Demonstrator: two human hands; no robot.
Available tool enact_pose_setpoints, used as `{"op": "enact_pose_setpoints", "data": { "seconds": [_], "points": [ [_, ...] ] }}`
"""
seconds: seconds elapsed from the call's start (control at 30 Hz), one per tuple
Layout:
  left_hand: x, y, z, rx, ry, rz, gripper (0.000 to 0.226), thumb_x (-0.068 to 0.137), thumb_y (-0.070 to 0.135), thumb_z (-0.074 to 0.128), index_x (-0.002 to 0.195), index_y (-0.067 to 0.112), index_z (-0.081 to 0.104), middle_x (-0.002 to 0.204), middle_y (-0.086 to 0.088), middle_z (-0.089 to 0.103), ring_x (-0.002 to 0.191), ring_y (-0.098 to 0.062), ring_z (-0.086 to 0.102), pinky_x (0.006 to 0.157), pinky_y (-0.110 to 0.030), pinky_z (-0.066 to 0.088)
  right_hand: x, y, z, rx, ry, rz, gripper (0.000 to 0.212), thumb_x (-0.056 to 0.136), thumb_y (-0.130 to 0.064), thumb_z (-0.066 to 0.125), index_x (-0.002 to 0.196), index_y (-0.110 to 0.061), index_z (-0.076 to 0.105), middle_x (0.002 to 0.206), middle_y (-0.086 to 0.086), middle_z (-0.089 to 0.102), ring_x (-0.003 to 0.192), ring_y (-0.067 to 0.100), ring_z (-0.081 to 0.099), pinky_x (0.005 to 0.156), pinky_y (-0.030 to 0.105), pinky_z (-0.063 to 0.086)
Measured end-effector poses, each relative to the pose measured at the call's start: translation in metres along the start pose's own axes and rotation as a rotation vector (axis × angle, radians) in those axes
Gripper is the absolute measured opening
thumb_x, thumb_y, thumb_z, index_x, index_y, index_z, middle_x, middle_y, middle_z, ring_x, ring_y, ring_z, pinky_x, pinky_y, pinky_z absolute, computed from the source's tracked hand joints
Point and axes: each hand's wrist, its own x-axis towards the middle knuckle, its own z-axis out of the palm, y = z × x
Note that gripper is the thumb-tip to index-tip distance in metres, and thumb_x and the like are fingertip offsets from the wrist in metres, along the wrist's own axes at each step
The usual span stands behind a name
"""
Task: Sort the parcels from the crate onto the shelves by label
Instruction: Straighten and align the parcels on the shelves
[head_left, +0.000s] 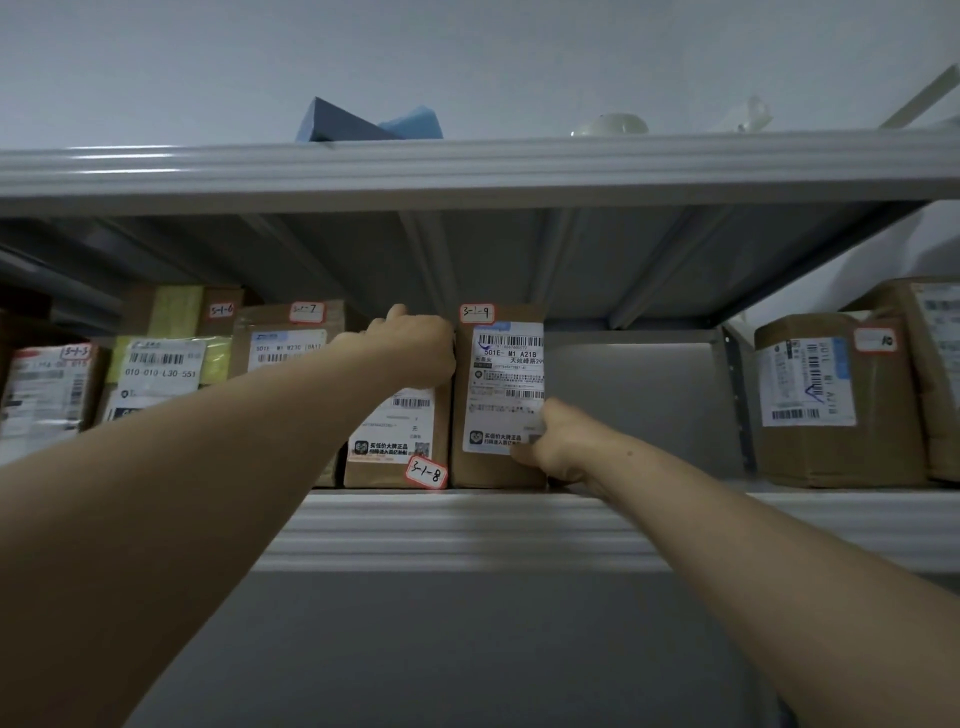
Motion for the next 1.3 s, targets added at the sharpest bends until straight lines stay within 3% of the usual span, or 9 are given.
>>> {"op": "enact_pose_setpoints", "data": {
  "seconds": [0.1,0.27,0.37,0.5,0.63,0.77,0.87,0.97,1.3],
  "points": [
    [-0.008,0.004,-0.003,-0.029,0.082,0.056,0.017,0.093,0.029,0.043,0.109,0.025,0.048,0.122,-0.008,0.052,0.129,-0.034,0.032,0.105,-0.051,0.033,-0.001,0.003,-0.003,-0.049,0.049,-0.034,0.044,0.092,-0.012,0.06,0.133,-0.008,0.045,0.135,0.008,0.053,0.124,0.021,0.05,0.094,0.022,0.041],
    [-0.03,0.042,-0.016,-0.182,0.54,0.24,0.053,0.095,0.026,0.043,0.146,0.018,0.033,0.149,-0.006,0.035,0.139,-0.029,0.02,0.111,-0.041,0.022,-0.015,0.019,-0.027,-0.034,0.28,-0.092,0.057,0.094,-0.013,0.055,0.144,-0.011,0.029,0.144,0.01,0.04,0.13,0.025,0.042,0.104,0.032,0.039],
    [-0.036,0.084,-0.019,-0.272,0.552,0.373,0.055,0.093,0.021,0.044,0.147,0.019,0.033,0.149,-0.004,0.034,0.138,-0.027,0.021,0.11,-0.039,0.024,-0.034,0.041,-0.054,0.018,0.518,-0.176,0.049,0.091,-0.001,0.049,0.137,-0.016,0.043,0.129,0.003,0.051,0.119,0.018,0.05,0.093,0.026,0.042],
    [-0.04,0.15,-0.013,-0.39,0.409,0.493,0.053,0.094,0.013,0.041,0.146,0.017,0.035,0.147,-0.005,0.037,0.135,-0.027,0.028,0.108,-0.037,0.029,-0.061,0.078,-0.094,0.044,0.724,-0.235,0.047,0.084,0.008,0.047,0.123,-0.018,0.055,0.107,-0.003,0.055,0.099,0.012,0.052,0.088,0.027,0.046],
    [-0.033,0.22,-0.004,-0.548,0.221,0.517,0.052,0.096,0.016,0.043,0.147,0.018,0.033,0.148,-0.01,0.035,0.135,-0.029,0.034,0.109,-0.036,0.03,-0.079,0.115,-0.138,0.032,0.805,-0.212,0.047,0.081,0.01,0.047,0.119,-0.016,0.056,0.11,0.001,0.055,0.093,0.012,0.051,0.079,0.023,0.042],
    [-0.032,0.28,-0.001,-0.861,-0.023,0.319,0.074,0.09,0.036,0.06,0.151,0.025,0.019,0.153,-0.013,0.023,0.133,-0.033,0.038,0.105,-0.039,0.039,-0.094,0.149,-0.173,0.059,0.758,-0.116,0.048,0.083,0.007,0.052,0.122,-0.021,0.052,0.117,-0.002,0.054,0.107,0.013,0.052,0.087,0.03,0.049],
    [-0.026,0.305,0.003,-1.227,-0.199,0.082,0.088,0.075,0.04,0.075,0.145,0.018,0.028,0.128,-0.013,0.052,0.105,-0.027,0.056,0.081,-0.036,0.047,-0.1,0.168,-0.186,0.059,0.685,-0.1,0.053,0.082,0.007,0.051,0.126,-0.021,0.05,0.118,-0.002,0.055,0.112,0.014,0.053,0.094,0.037,0.049],
    [-0.024,0.31,0.008,-1.369,-0.299,-0.021,0.071,0.073,0.029,0.08,0.131,0.01,0.043,0.103,-0.011,0.063,0.08,-0.019,0.057,0.066,-0.031,0.043,-0.1,0.177,-0.191,0.052,0.625,-0.143,0.054,0.081,0.009,0.05,0.127,-0.019,0.051,0.115,-0.004,0.055,0.112,0.012,0.054,0.096,0.032,0.048],
    [-0.024,0.236,-0.002,-1.33,-0.436,0.034,0.044,0.071,0.016,0.075,0.112,0.013,0.059,0.101,-0.012,0.067,0.094,-0.028,0.065,0.082,-0.049,0.054,-0.077,0.155,-0.167,-0.12,0.546,-0.239,0.066,0.092,-0.017,0.059,0.147,-0.016,0.023,0.148,0.002,0.03,0.137,0.017,0.03,0.109,0.027,0.028]
  ]
}}
